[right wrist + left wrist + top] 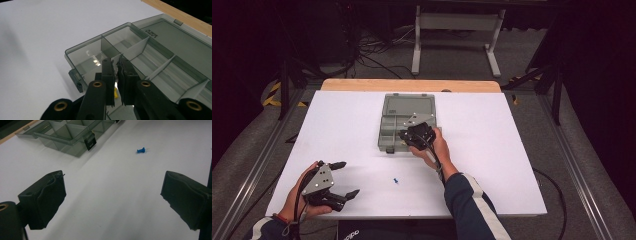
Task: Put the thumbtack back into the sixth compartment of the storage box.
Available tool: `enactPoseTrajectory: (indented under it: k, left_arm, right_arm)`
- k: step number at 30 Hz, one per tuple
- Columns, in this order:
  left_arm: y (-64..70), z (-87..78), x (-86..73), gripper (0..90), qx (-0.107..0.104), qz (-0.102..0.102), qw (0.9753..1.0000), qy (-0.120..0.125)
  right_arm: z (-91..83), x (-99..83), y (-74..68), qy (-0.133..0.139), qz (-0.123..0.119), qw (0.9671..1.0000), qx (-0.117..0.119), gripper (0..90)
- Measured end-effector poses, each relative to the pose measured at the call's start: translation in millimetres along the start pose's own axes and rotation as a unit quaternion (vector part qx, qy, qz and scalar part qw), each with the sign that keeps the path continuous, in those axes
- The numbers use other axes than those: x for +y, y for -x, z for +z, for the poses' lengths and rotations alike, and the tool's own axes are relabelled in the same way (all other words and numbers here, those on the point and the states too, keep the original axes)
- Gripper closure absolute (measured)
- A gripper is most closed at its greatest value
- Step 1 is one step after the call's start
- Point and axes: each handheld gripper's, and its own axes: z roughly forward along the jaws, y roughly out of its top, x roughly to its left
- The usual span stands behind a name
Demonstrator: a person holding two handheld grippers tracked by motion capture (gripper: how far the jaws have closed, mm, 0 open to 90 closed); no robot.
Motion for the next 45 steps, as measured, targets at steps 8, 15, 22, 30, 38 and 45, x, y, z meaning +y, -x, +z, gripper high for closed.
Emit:
enactPoseTrajectory:
  k: [8, 15, 22, 30, 38, 45]
  left_arm:
    - [0.1, -0.1, 0.0, 6.2, 0.0, 0.001, 1.0, -0.001]
    - [0.2, -0.5, -0.1, 6.2, 0.0, -0.002, 1.0, 0.0]
    - [-0.2, 0.5, -0.3, 6.2, -0.001, -0.002, 1.0, -0.001]
    - [0.4, 1.1, -0.4, 6.3, 0.0, -0.002, 1.0, -0.003]
    - [0.3, 1.4, -0.3, 6.3, 0.0, -0.001, 1.0, -0.004]
    - [0.5, 1.0, -0.1, 6.3, 0.001, -0.001, 1.0, -0.003]
  right_arm:
    - [3.8, -2.0, -0.9, -0.006, 0.005, 1.0, -0.001, 84.2]
    - [6.0, -3.4, -1.1, -0.012, 0.004, 0.9999, -0.003, 83.0]
    - [4.3, -8.2, -1.4, -0.003, 0.008, 1.0, 0.001, 77.8]
    - [-6.4, -11.1, -5.1, 0.015, -0.002, 0.9999, 0.002, 64.9]
    - [-16.8, -13.2, -7.7, 0.029, -0.007, 0.9995, 0.005, 48.5]
    - [-25.6, -18.7, -11.5, 0.034, -0.013, 0.9993, 0.002, 33.6]
